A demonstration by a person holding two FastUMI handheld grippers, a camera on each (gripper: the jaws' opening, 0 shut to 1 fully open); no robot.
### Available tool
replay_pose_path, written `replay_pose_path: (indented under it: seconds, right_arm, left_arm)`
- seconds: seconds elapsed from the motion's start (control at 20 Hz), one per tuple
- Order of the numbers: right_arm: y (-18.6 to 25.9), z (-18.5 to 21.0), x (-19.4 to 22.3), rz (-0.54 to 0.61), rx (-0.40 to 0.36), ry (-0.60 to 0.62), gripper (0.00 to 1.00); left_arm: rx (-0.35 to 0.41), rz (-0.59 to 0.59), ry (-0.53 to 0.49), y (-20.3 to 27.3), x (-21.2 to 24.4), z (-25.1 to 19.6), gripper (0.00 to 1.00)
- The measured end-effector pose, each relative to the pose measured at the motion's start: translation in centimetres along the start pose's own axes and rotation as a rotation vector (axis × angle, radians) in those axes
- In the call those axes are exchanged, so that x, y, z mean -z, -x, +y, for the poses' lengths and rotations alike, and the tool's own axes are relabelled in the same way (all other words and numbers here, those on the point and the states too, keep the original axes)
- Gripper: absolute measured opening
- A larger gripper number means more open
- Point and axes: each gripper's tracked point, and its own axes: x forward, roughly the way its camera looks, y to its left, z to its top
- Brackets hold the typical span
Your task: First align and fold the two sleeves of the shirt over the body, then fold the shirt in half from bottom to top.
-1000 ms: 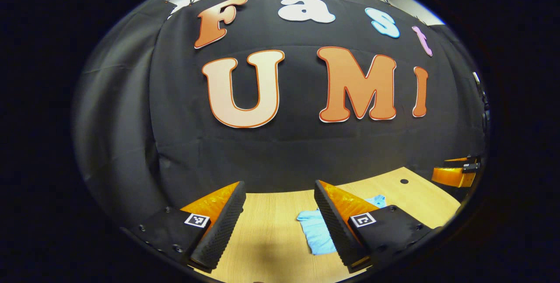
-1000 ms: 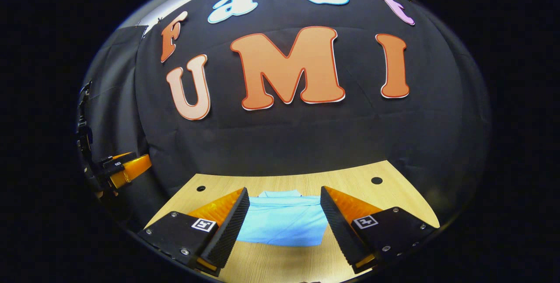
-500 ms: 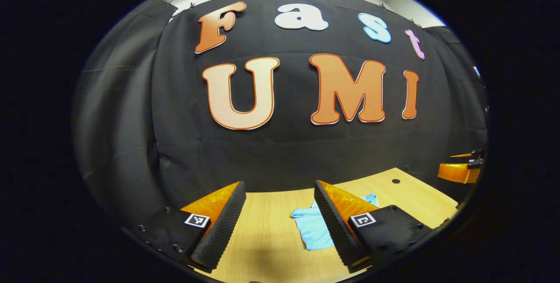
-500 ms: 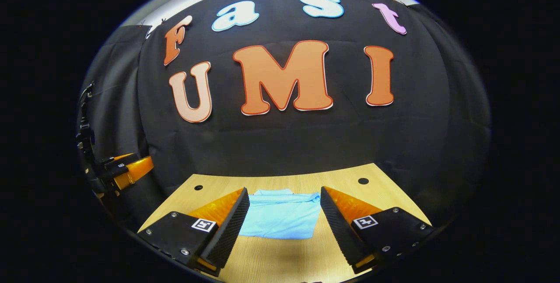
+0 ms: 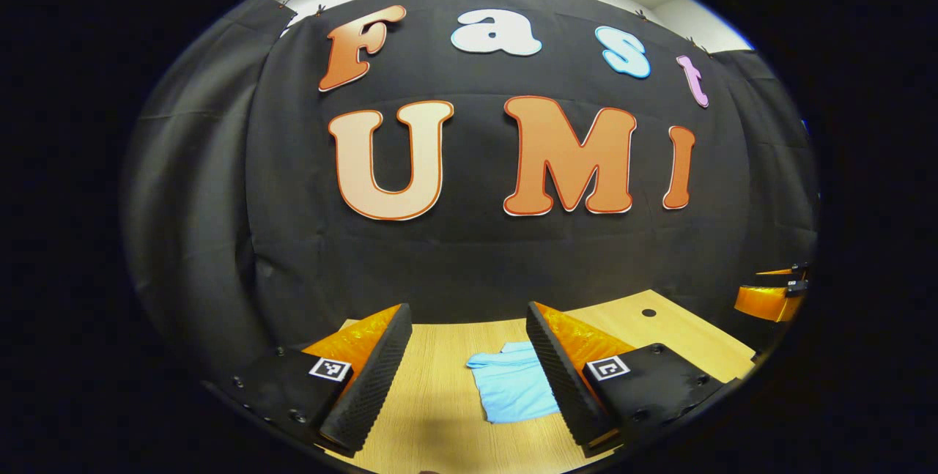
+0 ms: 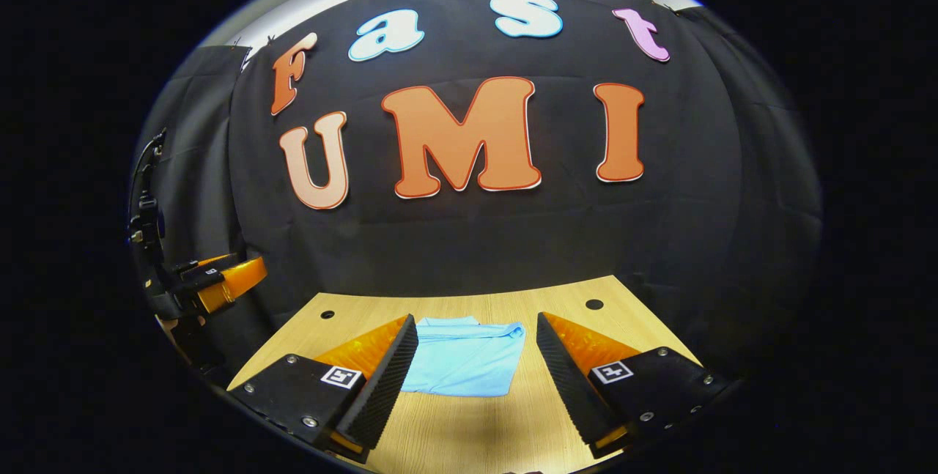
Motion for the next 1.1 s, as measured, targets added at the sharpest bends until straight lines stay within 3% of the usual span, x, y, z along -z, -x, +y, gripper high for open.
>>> replay_pose_path:
  seconds: [1.1]
  right_arm:
    - [3.7,-1.1,-0.1,-0.034,0.043,-0.034,0.98]
  left_arm:
    - [-0.008,-0.039,-0.025,4.5,-1.4,0.0,1.0]
